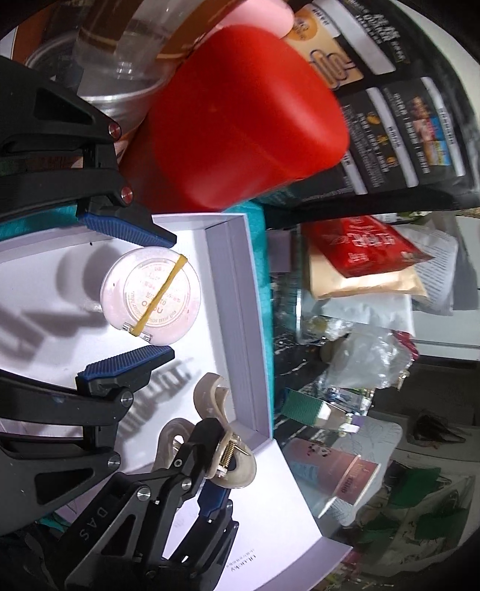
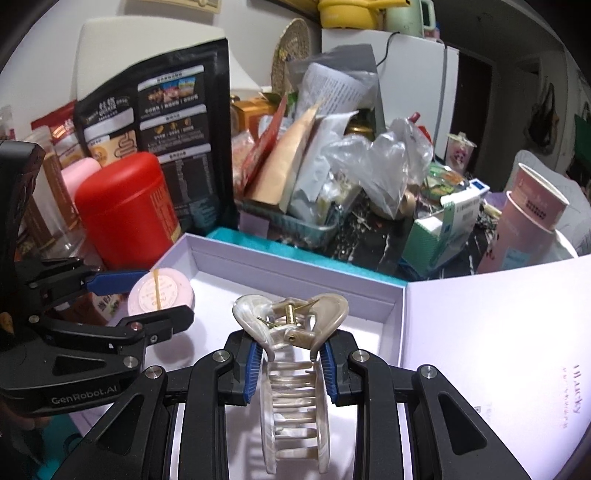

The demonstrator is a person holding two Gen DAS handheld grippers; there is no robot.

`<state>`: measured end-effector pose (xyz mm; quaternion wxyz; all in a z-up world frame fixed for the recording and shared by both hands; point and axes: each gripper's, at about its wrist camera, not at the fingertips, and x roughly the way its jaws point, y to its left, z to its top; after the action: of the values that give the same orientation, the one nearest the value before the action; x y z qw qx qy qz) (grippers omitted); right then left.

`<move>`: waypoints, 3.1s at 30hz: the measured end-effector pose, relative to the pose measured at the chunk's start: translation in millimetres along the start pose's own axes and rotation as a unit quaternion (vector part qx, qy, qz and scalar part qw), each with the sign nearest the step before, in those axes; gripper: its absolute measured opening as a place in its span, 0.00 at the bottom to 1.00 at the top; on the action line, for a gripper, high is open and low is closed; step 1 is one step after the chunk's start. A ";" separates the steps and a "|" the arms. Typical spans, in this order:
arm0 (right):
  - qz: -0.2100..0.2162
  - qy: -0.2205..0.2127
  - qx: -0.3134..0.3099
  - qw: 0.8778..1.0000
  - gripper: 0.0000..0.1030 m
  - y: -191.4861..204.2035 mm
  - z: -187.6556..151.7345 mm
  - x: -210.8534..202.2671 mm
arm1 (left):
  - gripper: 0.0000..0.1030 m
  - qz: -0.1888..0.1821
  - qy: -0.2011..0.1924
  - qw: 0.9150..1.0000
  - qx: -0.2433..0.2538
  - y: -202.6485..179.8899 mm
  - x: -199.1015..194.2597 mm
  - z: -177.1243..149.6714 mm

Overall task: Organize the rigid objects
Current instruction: 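Lower both items into the box and open both grippers, then withdraw both grippers from the box back toward the remaining items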

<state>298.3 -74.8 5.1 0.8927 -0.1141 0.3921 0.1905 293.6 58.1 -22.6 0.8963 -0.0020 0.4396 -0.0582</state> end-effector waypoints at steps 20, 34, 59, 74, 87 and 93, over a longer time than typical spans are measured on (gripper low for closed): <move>-0.044 0.010 0.005 0.999 0.54 -5.6 -1.7 -10.3 | 0.67 0.024 0.028 0.999 -0.006 -5.3 5.6 -2.1; -0.060 -0.025 0.013 0.998 0.54 -9.5 4.3 -55.6 | 0.67 0.030 -0.011 0.999 -0.004 -12.7 -41.7 6.4; -0.075 -0.102 0.005 0.992 0.56 10.2 -6.9 -173.8 | 0.67 0.036 -0.091 0.995 0.009 -36.6 -158.9 -17.0; -0.081 -0.128 -0.005 0.988 0.59 32.5 -42.8 -237.2 | 0.67 0.031 -0.127 0.991 0.011 -51.2 -219.5 -55.4; -0.077 -0.112 -0.002 0.991 0.61 47.8 -90.5 -257.8 | 0.67 0.015 -0.111 0.994 0.016 -65.8 -231.1 -105.6; -0.072 -0.098 0.004 0.993 0.61 51.6 -114.1 -258.9 | 0.67 0.007 -0.106 0.994 0.007 -65.0 -232.8 -127.8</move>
<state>40.6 -133.5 118.7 0.9386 -0.1192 0.2943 0.1347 45.0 24.3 85.9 0.9384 0.0012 0.3414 -0.0545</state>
